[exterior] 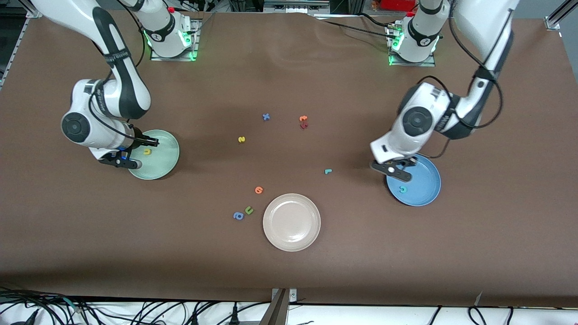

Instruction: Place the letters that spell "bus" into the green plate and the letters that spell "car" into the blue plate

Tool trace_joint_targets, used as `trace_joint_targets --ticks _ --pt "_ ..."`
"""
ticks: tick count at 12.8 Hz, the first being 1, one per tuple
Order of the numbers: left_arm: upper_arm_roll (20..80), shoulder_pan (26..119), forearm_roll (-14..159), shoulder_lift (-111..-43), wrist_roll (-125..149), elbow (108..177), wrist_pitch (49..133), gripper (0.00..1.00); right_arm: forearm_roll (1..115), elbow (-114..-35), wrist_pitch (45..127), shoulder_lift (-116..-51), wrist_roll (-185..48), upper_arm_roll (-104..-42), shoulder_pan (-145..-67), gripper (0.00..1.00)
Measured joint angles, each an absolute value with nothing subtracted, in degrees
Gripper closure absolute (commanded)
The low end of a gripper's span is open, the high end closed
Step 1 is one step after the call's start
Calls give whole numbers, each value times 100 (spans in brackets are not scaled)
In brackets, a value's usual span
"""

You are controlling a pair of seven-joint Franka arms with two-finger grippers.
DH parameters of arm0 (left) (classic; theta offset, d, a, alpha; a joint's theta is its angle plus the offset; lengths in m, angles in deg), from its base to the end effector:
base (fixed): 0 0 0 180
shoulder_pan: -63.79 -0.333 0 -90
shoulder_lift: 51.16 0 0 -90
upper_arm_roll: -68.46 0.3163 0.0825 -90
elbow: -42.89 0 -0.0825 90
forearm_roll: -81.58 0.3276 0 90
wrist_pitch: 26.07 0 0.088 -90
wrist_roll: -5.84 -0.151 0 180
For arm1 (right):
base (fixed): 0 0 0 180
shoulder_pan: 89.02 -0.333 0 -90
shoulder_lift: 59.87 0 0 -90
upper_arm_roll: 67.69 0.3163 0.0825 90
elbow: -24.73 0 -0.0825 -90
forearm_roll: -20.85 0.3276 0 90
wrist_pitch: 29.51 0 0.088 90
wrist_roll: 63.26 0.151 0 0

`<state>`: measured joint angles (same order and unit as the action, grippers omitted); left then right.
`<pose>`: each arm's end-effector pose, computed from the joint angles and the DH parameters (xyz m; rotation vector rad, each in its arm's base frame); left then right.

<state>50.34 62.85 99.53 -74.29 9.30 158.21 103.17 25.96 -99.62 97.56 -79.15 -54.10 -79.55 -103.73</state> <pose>0.5274 -0.1404 0.2480 -2.9390 0.6558 0.1631 0.4845 0.0281 0.2229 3.0653 -0.2647 -0.4298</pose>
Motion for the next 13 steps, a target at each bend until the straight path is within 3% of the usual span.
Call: trace_joint_targets --ticks 1,2,3,4,8,10,13 --pt "5041 6112 10103 -7495 799 15830 10336 47 2597 -10022 9908 -8042 -5414 -7942 -10394 75" --pt "5043 5993 10262 -7579 748 15834 10368 0 2597 -10049 10008 -8142 -5434 -7934 -10414 41" --pt "5043 5934 10385 -7658 742 15835 10403 0 2597 -10049 10055 -8203 -5469 -7923 -10419 13" --pt "5039 5927 10409 -7708 742 15834 10427 0 2597 -10045 10065 -8209 -5487 -7922 -10419 5" --pt "4789 5952 10408 -7712 802 15752 10444 0 2623 -9789 9601 -7952 -5215 -7824 -10436 3" --pt "4392 5981 10408 -7701 1410 15571 10439 0 2633 -9515 9103 -7663 -4405 -7360 -10457 3" --pt "4138 6462 10408 -7783 2487 15134 10430 0 2639 -9330 9128 -7528 -2917 -6381 -10536 3"
